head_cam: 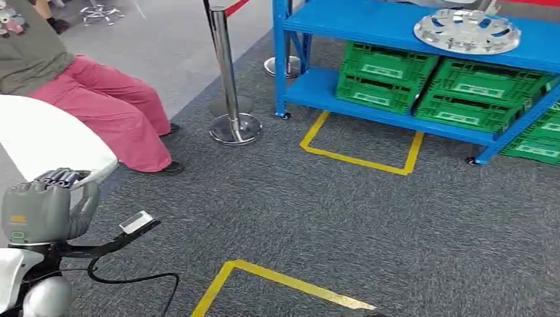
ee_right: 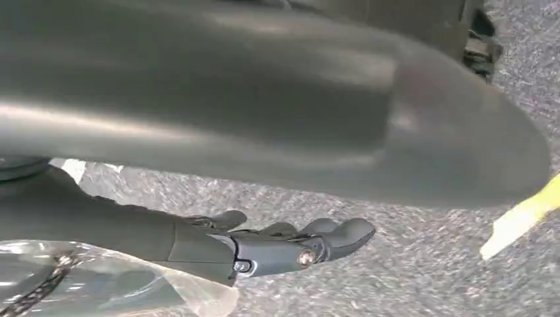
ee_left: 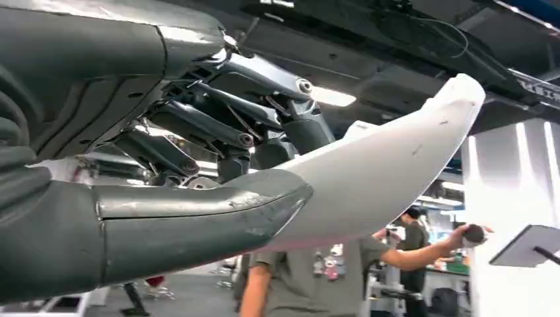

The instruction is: Take the parts from the cabinet and place them on the table.

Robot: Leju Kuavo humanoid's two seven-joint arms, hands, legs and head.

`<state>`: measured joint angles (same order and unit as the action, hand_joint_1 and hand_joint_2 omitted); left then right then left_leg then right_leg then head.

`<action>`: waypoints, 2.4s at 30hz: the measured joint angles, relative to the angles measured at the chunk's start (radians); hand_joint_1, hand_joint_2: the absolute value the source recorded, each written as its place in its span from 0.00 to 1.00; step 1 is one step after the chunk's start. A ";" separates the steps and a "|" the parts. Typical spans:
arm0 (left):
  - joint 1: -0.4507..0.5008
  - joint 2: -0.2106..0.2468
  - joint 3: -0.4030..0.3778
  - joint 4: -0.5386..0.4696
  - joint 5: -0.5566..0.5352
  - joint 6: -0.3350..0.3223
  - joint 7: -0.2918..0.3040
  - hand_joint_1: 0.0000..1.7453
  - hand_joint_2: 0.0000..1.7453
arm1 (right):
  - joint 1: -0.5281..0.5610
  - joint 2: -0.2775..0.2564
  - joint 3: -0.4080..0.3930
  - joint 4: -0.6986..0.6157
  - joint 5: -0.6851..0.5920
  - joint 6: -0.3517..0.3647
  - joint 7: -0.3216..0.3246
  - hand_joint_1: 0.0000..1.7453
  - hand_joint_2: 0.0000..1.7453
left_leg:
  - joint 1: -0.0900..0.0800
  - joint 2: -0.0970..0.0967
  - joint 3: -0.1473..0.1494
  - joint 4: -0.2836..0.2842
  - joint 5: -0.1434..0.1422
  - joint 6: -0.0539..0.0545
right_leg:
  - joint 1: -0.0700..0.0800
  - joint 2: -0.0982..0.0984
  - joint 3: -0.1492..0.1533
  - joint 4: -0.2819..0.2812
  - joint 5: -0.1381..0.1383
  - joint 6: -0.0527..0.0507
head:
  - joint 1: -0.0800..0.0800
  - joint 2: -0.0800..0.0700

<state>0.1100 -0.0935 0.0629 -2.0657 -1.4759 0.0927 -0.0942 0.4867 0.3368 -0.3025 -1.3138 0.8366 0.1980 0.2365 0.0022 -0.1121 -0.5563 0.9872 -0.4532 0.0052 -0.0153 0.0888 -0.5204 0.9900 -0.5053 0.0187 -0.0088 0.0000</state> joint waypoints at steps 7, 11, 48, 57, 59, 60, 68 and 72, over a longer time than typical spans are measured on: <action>-0.001 -0.001 -0.002 -0.002 -0.002 -0.004 0.000 1.00 1.00 | -0.002 0.000 0.003 0.000 0.001 0.003 -0.001 0.00 0.00 | 0.007 0.095 -0.112 0.220 -0.116 -0.037 | 0.002 -0.098 0.003 -0.013 0.007 -0.031 | -0.013 0.000; 0.003 0.000 -0.002 -0.002 -0.002 -0.006 0.000 1.00 1.00 | -0.009 0.000 0.004 0.002 0.006 0.003 -0.005 0.00 0.00 | 0.010 0.110 -0.103 0.217 -0.070 -0.039 | 0.005 -0.156 0.004 -0.012 0.004 -0.031 | -0.014 0.000; 0.003 -0.015 -0.004 -0.010 0.000 -0.012 -0.005 1.00 1.00 | -0.009 0.000 0.006 0.001 -0.002 -0.011 0.001 0.00 0.00 | 0.008 0.160 -0.011 0.014 -0.012 -0.012 | 0.014 -0.224 0.058 -0.030 -0.027 0.009 | -0.012 0.000; -0.011 -0.022 -0.019 -0.005 0.000 -0.013 -0.008 1.00 1.00 | 0.009 0.000 0.006 -0.011 -0.020 -0.016 0.020 0.00 0.00 | -0.003 0.044 -0.008 0.009 -0.004 0.021 | 0.010 -0.084 -0.119 0.240 -0.094 0.000 | -0.006 0.000; -0.016 -0.022 -0.024 -0.005 0.000 -0.012 -0.008 1.00 1.00 | 0.014 0.000 0.006 -0.021 -0.024 -0.020 0.022 0.00 0.00 | -0.003 0.018 -0.005 0.009 -0.005 0.020 | 0.015 -0.028 -0.049 0.059 0.011 -0.018 | -0.006 0.000; -0.020 -0.022 -0.025 -0.003 0.000 -0.012 -0.008 1.00 1.00 | 0.016 -0.001 0.006 -0.024 -0.026 -0.023 0.024 0.00 0.00 | -0.005 0.008 -0.008 0.011 -0.006 0.018 | 0.015 0.032 -0.035 0.019 0.015 -0.029 | -0.008 0.000; -0.035 -0.022 -0.029 0.003 0.004 -0.013 -0.008 1.00 1.00 | 0.030 0.000 0.011 -0.044 -0.042 -0.031 0.039 0.00 0.00 | 0.005 0.095 -0.114 0.198 -0.108 -0.029 | 0.013 -0.079 -0.002 -0.023 0.019 -0.035 | -0.013 0.000; -0.032 -0.020 -0.029 0.010 0.005 -0.012 -0.008 1.00 1.00 | 0.032 0.000 0.011 -0.045 -0.042 -0.031 0.045 0.00 0.00 | 0.016 0.108 -0.140 0.257 -0.093 -0.043 | 0.014 -0.142 0.002 -0.022 0.010 -0.032 | -0.014 0.000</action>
<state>0.0782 -0.1137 0.0340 -2.0558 -1.4714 0.0805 -0.1019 0.5190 0.3368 -0.2911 -1.3584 0.7950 0.1675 0.2819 0.0182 -0.0037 -0.6960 1.2443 -0.5461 -0.0378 -0.0010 -0.0535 -0.5182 0.9679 -0.4949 -0.0130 -0.0225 0.0000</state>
